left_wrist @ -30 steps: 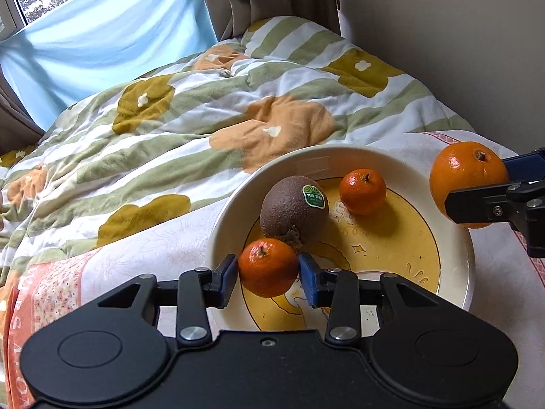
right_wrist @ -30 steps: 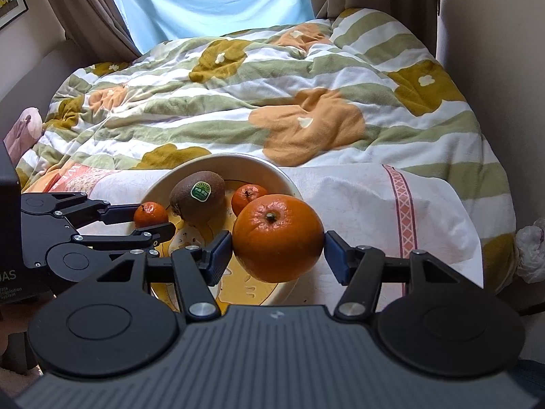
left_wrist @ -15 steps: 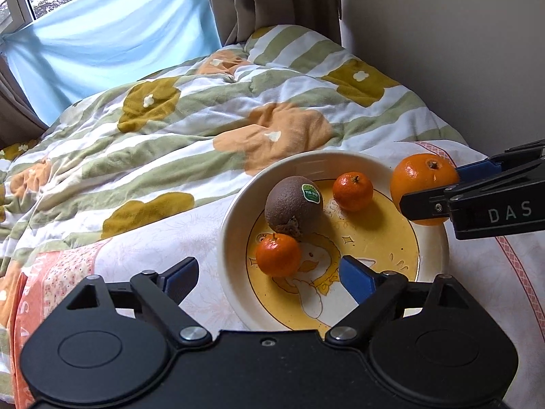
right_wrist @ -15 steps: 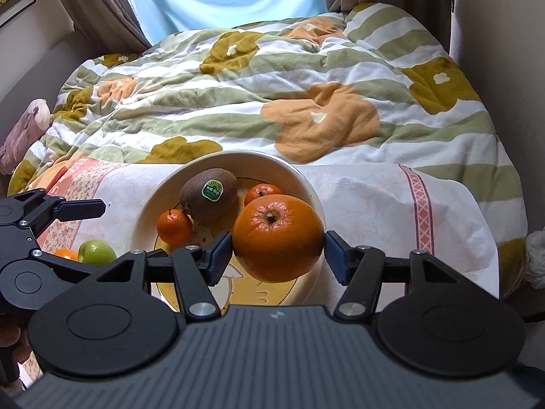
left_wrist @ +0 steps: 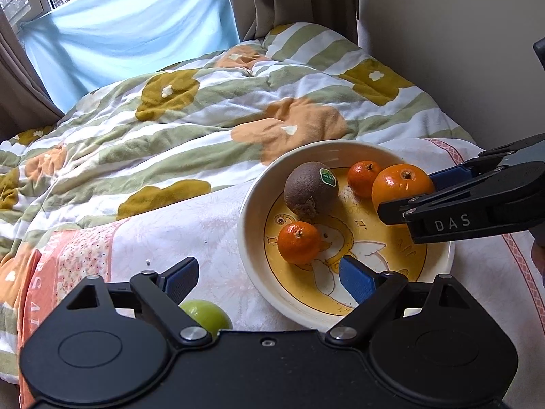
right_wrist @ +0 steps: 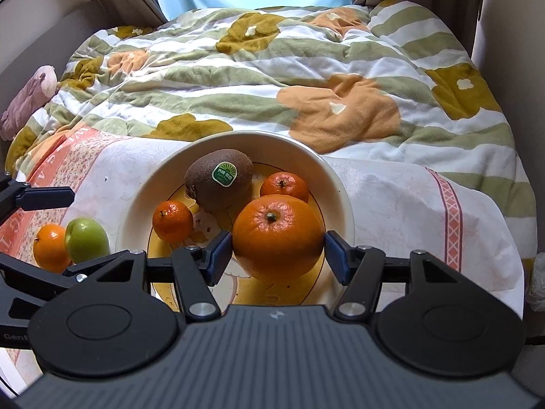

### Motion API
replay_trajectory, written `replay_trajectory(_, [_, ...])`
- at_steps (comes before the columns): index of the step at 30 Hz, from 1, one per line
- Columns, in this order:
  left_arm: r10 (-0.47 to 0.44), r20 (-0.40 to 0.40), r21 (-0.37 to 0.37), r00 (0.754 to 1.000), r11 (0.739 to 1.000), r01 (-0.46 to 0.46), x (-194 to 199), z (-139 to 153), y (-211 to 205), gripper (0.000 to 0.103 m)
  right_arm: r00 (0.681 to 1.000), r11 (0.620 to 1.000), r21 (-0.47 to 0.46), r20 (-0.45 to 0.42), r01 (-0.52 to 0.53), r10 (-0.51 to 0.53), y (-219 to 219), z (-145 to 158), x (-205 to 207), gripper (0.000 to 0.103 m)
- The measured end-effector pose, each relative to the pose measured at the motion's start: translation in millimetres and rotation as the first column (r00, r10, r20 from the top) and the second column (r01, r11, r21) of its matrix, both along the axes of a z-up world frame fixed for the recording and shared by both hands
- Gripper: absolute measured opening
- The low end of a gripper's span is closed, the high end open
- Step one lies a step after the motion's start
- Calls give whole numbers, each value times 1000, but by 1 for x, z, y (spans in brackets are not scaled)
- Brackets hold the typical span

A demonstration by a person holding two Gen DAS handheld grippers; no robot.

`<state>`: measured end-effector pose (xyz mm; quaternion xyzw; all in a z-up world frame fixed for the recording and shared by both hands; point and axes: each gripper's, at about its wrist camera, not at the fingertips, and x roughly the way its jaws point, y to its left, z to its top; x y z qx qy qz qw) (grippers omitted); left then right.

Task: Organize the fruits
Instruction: 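Lower the large orange into the duck bowl and open the right tool, then lift both tools away from the bowl back toward the remaining fruits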

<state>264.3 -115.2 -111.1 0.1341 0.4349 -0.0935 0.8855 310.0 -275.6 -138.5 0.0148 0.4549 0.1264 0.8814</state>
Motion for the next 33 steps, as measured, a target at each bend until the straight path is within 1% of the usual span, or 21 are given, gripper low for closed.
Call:
replay_trajectory(1, [3, 0, 1, 1000, 1000, -3, -1, 0, 0, 92, 1000, 1000, -8, 10, 0, 0, 1, -1, 0, 75])
replay_trajectory(2, [5, 1, 2, 1000, 1000, -5, -2, 0, 0, 92, 999, 1000, -13, 32, -5, 5, 2, 1, -1, 78])
replay_trajectory(3, [5, 1, 2, 1000, 1000, -5, -3, 1, 1, 92, 999, 1000, -21, 44, -13, 14, 3, 2, -2, 87])
replay_trajectory(5, [3, 4, 0, 1000, 1000, -3, -5, 3, 1, 93, 998, 999, -48, 59, -17, 20, 5, 5, -4, 103])
replay_trajectory(6, [3, 5, -1, 1000, 1000, -3, -6, 4, 2, 93, 998, 999, -50, 65, -17, 20, 5, 6, -6, 103])
replay_trajectory(11, [-5, 21, 3, 1000, 1000, 4, -13, 9, 3, 93, 998, 1000, 4, 64, -10, 10, -2, 10, -12, 103])
replay_trajectory(15, [-11, 51, 23, 999, 1000, 10, -20, 16, 3, 93, 997, 1000, 13, 78, 4, -5, -5, 17, -18, 103])
replay_trajectory(17, [-20, 71, 19, 997, 1000, 19, -24, 21, 4, 93, 996, 1000, -1, 90, 12, -12, -6, 22, -21, 103])
replay_trajectory(21, [-17, 109, 16, 994, 1000, 16, -32, 35, 7, 93, 991, 999, -19, 135, 27, -24, -8, 39, -34, 103])
replay_trajectory(26, [-21, 163, 34, 986, 999, 15, -50, 56, 9, 93, 986, 998, -47, 163, 45, -37, -8, 62, -52, 103])
replay_trajectory(29, [-13, 180, 17, 984, 1000, 10, -63, 69, 15, 93, 985, 997, -57, 165, 55, -45, -6, 77, -67, 103])
replay_trajectory(33, [-12, 194, -6, 981, 1000, 14, -82, 82, 26, 94, 982, 996, -43, 174, 77, -68, -3, 94, -93, 103])
